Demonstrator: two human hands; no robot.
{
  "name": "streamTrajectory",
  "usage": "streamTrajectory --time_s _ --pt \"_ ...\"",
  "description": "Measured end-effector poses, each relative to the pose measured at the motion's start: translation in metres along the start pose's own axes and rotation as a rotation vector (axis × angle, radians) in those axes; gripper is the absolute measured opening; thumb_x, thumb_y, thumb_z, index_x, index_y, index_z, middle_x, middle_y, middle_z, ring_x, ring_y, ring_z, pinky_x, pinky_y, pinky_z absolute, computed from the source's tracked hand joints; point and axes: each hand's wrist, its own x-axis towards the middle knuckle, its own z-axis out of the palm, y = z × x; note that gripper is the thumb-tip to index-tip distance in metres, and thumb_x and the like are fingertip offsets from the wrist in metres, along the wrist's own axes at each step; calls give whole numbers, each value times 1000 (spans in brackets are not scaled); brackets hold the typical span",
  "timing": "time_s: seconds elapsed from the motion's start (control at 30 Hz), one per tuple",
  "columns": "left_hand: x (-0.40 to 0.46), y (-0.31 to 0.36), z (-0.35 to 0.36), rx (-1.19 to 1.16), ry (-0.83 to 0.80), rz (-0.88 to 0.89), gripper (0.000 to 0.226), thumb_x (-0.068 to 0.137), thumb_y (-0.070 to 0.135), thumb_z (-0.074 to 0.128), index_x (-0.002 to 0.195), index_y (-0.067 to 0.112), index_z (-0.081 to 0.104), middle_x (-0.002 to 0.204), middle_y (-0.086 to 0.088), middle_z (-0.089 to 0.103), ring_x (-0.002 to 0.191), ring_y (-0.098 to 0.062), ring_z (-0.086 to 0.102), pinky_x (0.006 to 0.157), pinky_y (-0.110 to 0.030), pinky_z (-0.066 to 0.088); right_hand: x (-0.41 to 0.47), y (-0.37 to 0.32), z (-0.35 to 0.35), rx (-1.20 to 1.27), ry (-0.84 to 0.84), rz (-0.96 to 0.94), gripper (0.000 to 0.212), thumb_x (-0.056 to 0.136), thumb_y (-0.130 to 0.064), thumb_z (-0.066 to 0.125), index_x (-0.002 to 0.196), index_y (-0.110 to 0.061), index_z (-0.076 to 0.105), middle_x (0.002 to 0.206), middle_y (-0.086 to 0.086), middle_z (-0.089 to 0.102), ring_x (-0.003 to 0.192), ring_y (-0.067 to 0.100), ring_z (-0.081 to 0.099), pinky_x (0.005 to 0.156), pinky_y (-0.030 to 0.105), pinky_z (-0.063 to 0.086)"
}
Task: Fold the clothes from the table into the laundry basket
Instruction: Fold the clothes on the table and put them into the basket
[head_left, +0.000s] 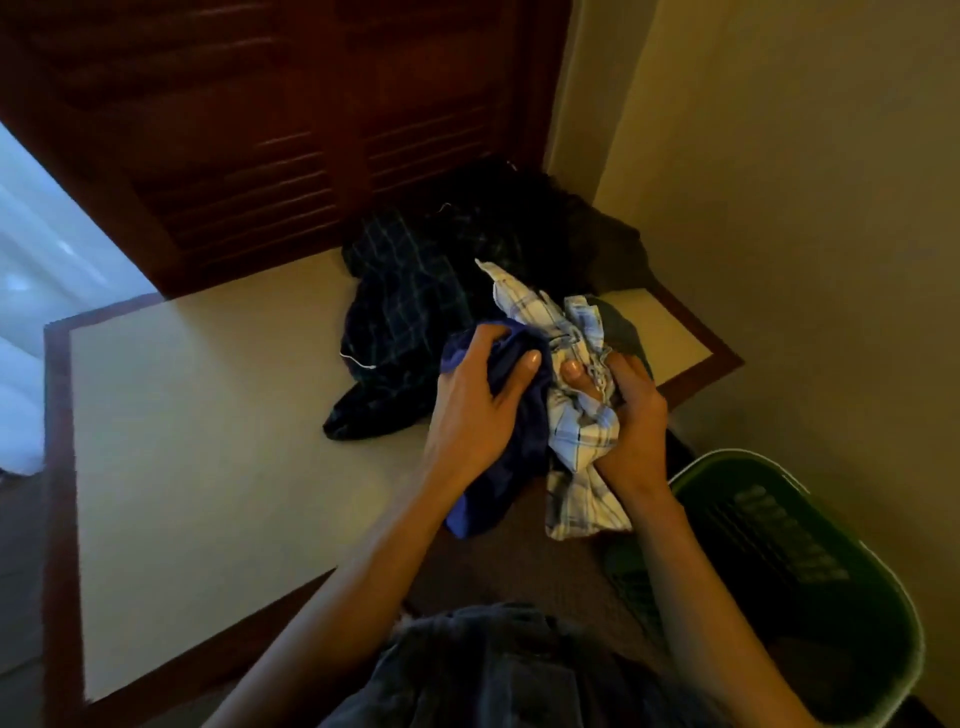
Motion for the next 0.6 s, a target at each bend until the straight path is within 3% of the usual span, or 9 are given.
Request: streamTrajectory --time_s 0.07,0.2,0.3,0.4,0.47,0.6 --pt "-11 14 39 10 -73 1 31 99 47 53 125 31 49 89 15 63 75 5 60 58 -13 42 -16 20 -39 16 54 56 15 98 -32 63 100 -18 68 94 9 60 92 20 62 76 42 50" --pt "-29 32 117 28 -201 8 31 100 48 51 125 30 49 98 14 64 84 1 61 67 -20 48 -51 66 -117 -6 141 206 19 98 -36 63 105 -21 70 100 9 62 96 22 63 82 44 51" --pt "-38 47 168 30 -311 37 32 101 47 49 127 28 48 102 10 64 88 -1 59 72 -27 46 -72 91 -181 -85 281 288 13 95 -44 62 96 -34 70 93 7 61 86 18 61 75 41 49" --pt "-41 60 205 23 -378 88 29 101 49 49 123 30 49 104 10 63 93 -4 61 75 -29 46 -87 116 -241 -120 412 376 13 91 -50 65 100 -41 70 100 4 64 92 19 64 83 47 53" --pt "-40 70 224 -11 -415 123 26 100 50 49 119 32 51 99 9 65 90 -11 66 71 -36 53 -96 132 -277 -165 465 401 16 92 -41 69 108 -38 70 105 6 66 98 22 66 85 52 54" --pt "-30 90 263 -85 -435 174 35 99 51 50 122 26 54 109 6 67 101 -11 65 79 -33 55 -110 162 -320 -216 614 426 13 93 -29 71 104 -24 69 104 10 65 98 21 64 85 48 54"
